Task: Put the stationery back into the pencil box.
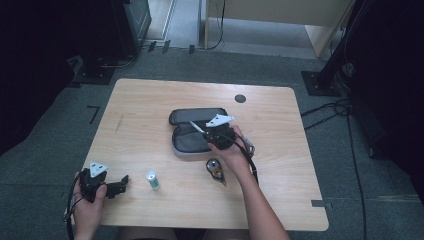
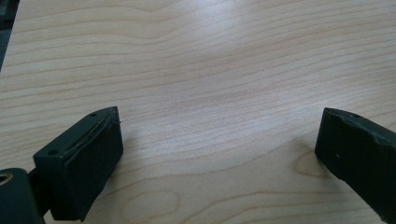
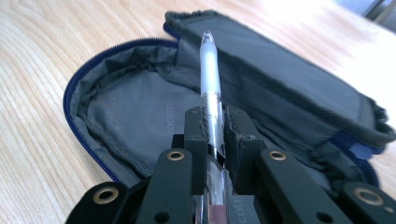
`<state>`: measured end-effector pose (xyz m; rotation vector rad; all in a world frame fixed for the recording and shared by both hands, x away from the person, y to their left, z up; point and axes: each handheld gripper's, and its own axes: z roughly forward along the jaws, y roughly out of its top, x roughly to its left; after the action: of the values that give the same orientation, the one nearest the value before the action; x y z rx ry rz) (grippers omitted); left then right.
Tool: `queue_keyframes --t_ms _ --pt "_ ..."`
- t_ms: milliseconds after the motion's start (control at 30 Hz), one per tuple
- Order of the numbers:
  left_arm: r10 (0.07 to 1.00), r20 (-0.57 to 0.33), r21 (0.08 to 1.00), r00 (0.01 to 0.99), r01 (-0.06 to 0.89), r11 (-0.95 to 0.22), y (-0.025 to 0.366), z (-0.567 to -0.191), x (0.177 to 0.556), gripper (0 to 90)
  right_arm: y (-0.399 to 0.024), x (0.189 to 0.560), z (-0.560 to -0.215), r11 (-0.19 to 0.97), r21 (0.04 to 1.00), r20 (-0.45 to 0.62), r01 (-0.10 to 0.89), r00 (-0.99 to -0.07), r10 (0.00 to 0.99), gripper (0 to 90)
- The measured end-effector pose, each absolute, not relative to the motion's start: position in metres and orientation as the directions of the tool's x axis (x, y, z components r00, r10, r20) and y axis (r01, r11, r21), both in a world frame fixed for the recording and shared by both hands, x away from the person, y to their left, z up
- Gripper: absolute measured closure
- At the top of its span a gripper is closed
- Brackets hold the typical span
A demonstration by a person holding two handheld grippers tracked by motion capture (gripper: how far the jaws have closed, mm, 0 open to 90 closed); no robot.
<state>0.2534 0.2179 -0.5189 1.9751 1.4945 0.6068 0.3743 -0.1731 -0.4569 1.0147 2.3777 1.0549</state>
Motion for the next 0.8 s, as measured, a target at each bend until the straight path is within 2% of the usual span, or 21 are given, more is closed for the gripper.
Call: queue_keyframes --t_ms 333,600,800 --pt "0.963 0.011 0.687 0.269 0.697 -0.203 0.218 -0.519 0.253 1.3 -0.168 0.384 -0.473 0.497 0.707 -0.021 0.504 -0.687 0.726 79.5" --pt "0.963 0.011 0.687 0.269 0.698 -0.203 0.218 -0.519 0.253 1.3 -0.174 0.382 -0.474 0.468 0.697 0.020 0.543 -0.668 0.744 71.3" --pt "0.963 0.011 0.687 0.269 0.698 -0.203 0.218 -0.519 0.253 1.3 -0.185 0.376 -0.467 0.452 0.712 0.013 0.537 -0.654 0.756 70.3"
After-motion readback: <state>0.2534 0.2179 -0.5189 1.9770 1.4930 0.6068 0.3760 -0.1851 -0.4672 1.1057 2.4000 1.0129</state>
